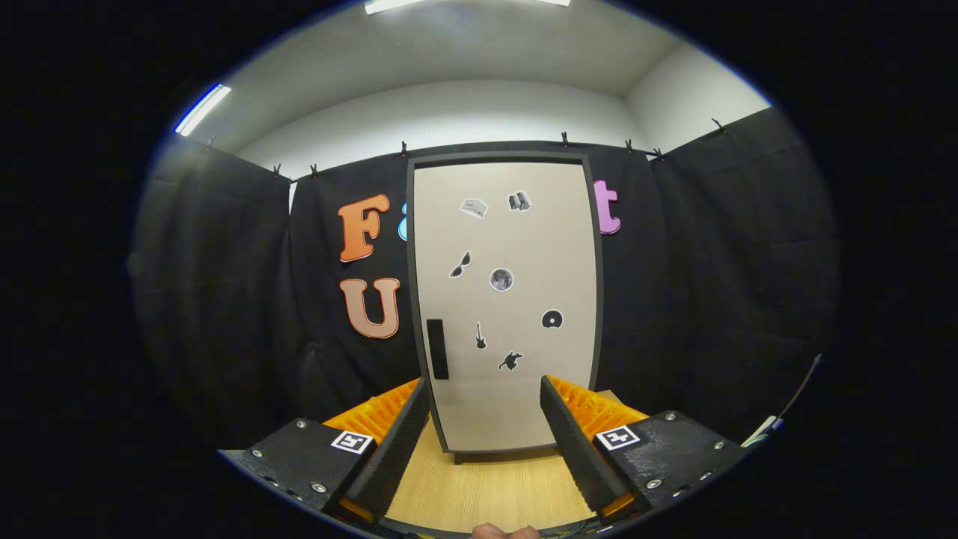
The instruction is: Open the shoe cabinet door, grab the shoes and put them into the shoe cabinet, then close the shoe cabinet door.
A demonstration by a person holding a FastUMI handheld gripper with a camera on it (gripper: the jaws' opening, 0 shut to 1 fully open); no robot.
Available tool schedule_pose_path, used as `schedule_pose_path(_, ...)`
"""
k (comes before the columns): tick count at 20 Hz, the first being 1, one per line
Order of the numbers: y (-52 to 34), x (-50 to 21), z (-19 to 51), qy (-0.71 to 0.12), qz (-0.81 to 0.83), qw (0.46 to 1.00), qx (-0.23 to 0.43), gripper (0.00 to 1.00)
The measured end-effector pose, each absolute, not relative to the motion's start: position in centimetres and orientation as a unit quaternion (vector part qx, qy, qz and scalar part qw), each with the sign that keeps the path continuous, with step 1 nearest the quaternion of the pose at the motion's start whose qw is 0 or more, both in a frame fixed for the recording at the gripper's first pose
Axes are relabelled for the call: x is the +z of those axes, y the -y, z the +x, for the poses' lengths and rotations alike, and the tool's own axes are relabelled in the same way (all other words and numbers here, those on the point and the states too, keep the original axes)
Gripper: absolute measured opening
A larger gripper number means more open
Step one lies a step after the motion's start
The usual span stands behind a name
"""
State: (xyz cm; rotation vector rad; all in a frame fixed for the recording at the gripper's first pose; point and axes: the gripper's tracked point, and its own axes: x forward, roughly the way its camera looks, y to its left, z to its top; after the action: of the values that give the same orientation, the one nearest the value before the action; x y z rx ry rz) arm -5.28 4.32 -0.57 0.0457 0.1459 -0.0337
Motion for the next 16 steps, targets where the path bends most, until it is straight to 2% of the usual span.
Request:
schedule_pose_path(7,-0.3,0.6,-10.1,-0.061,0.029,0.997,-0.021,0.93)
schedule_pose_path(16,-1.0,0.7,-9.6,-0.064,0.022,0.997,-0.026,0.93)
